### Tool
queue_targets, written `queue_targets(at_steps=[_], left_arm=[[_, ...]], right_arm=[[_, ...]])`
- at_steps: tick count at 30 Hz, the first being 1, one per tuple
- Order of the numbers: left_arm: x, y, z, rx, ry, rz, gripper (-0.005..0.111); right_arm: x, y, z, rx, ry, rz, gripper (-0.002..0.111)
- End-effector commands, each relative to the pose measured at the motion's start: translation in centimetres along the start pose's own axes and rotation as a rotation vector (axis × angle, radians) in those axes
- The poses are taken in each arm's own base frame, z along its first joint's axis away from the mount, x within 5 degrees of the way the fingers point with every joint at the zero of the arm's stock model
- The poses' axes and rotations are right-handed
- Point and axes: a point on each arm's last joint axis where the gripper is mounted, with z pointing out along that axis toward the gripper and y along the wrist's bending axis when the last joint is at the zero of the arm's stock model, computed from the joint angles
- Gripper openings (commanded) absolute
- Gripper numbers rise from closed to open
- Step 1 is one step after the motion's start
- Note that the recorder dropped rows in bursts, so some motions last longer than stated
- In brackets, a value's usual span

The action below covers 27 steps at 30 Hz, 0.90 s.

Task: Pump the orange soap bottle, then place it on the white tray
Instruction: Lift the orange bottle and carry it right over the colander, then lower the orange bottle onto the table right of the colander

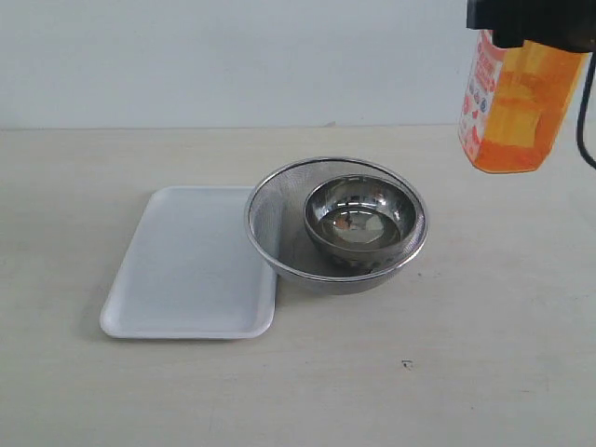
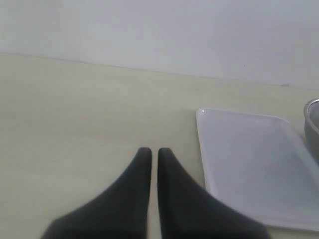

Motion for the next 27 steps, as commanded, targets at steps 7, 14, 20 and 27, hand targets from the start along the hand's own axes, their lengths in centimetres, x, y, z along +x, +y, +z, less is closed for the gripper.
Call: queue_targets(at_steps=[7, 14, 20, 27], left_arm=[[0.1, 0.0, 0.0, 0.007, 0.0, -0.01, 0.005], [0.1, 0.0, 0.0, 0.007, 0.0, -0.01, 0.005], [0.1, 0.0, 0.0, 0.007, 0.0, -0.01, 0.005], [0.1, 0.0, 0.0, 0.007, 0.0, -0.01, 0.005]], right_arm=[[0.4, -1.3, 1.3, -0.022, 0.006, -0.076, 0.0], [3.4, -0.7, 4.6, -0.008, 0.078, -0.091, 0.0], [4.3, -0.3, 6.0, -0.026, 0.04, -0.074, 0.0], [5.5, 0.2, 7.3, -0.049, 0.024, -0.106, 0.0]])
